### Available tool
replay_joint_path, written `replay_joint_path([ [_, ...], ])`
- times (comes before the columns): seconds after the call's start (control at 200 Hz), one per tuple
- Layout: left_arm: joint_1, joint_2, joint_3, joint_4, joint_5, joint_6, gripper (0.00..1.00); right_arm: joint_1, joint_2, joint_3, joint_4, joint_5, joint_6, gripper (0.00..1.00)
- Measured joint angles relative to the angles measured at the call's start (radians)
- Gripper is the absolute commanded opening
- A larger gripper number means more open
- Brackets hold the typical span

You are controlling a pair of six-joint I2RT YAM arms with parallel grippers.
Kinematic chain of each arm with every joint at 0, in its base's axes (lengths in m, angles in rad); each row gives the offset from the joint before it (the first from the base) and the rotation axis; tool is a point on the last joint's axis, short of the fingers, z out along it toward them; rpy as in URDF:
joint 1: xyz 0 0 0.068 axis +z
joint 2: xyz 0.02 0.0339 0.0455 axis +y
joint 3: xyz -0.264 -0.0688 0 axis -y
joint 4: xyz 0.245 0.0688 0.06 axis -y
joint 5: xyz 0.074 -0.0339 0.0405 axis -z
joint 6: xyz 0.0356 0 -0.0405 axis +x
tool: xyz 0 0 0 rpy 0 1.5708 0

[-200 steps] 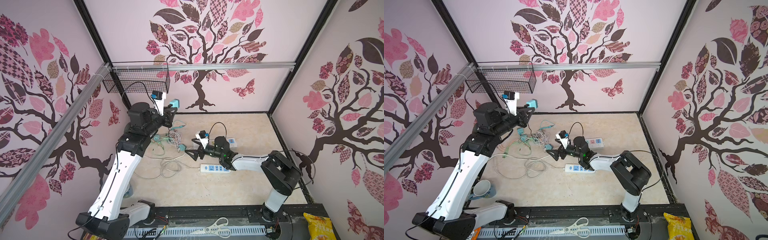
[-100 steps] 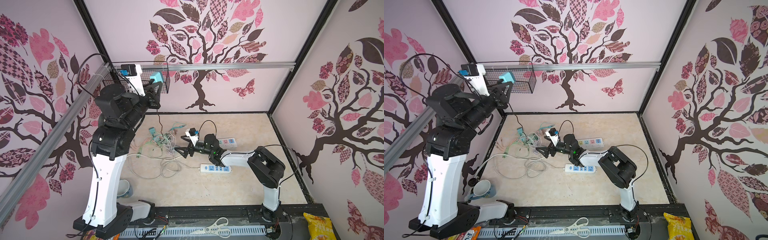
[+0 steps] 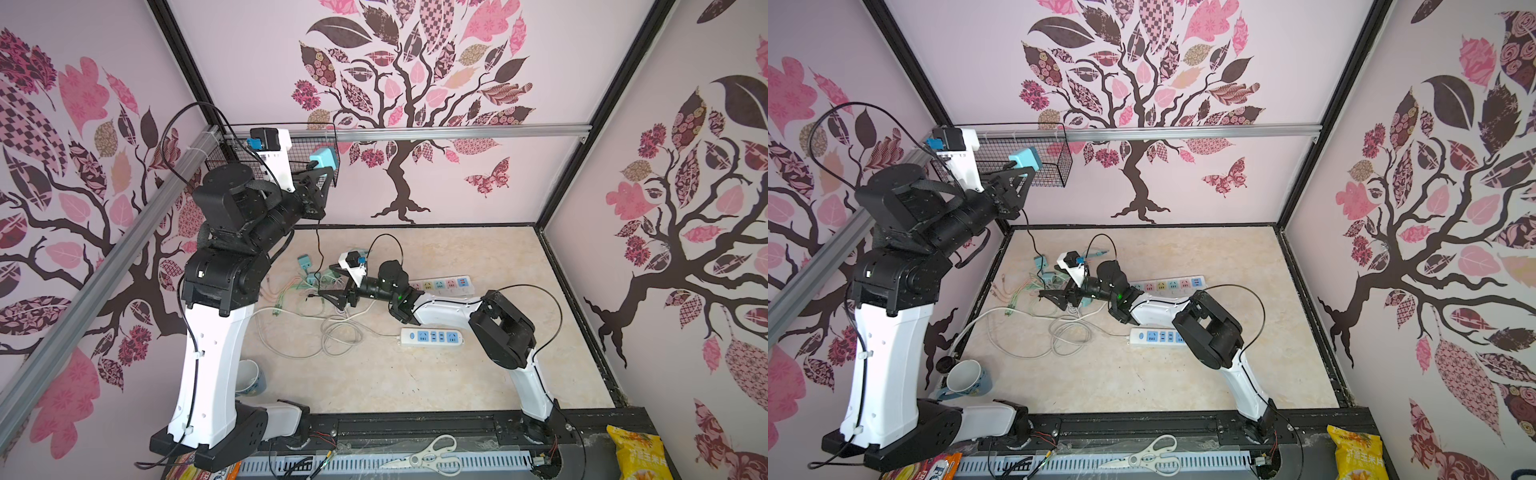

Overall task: Insert the plug
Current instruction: 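Raise the teal charger high with the left gripper while right gripper opens and withdraws, then carry the teal charger with the left gripper over the long coloured-socket strip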

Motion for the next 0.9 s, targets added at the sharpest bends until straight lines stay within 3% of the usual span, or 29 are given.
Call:
replay_joint_path([
  [0.105,0.000,-0.011,0.000,-0.011,0.003,-0.001,0.00,0.017,0.072,0.105,-0.045,0.005,-0.006,0.75],
  [0.205,0.000,-0.029,-0.001,-0.026,-0.001,0.002,0.00,0.029,0.127,0.187,-0.076,0.014,0.013,0.53],
  [0.295,0.000,-0.049,-0.005,-0.034,-0.009,0.007,0.00,0.034,0.166,0.248,-0.105,0.037,0.049,0.25],
  [0.45,0.000,-0.108,-0.052,-0.039,-0.057,0.029,0.00,0.036,0.180,0.295,-0.163,0.012,0.093,0.00],
  [0.65,0.000,-0.149,-0.107,-0.047,-0.134,0.066,0.00,0.036,0.138,0.287,-0.169,-0.040,0.202,0.00],
  [0.9,0.000,-0.145,-0.136,-0.050,-0.163,0.092,0.00,0.033,-0.129,0.094,-0.106,0.024,0.197,0.00],
])
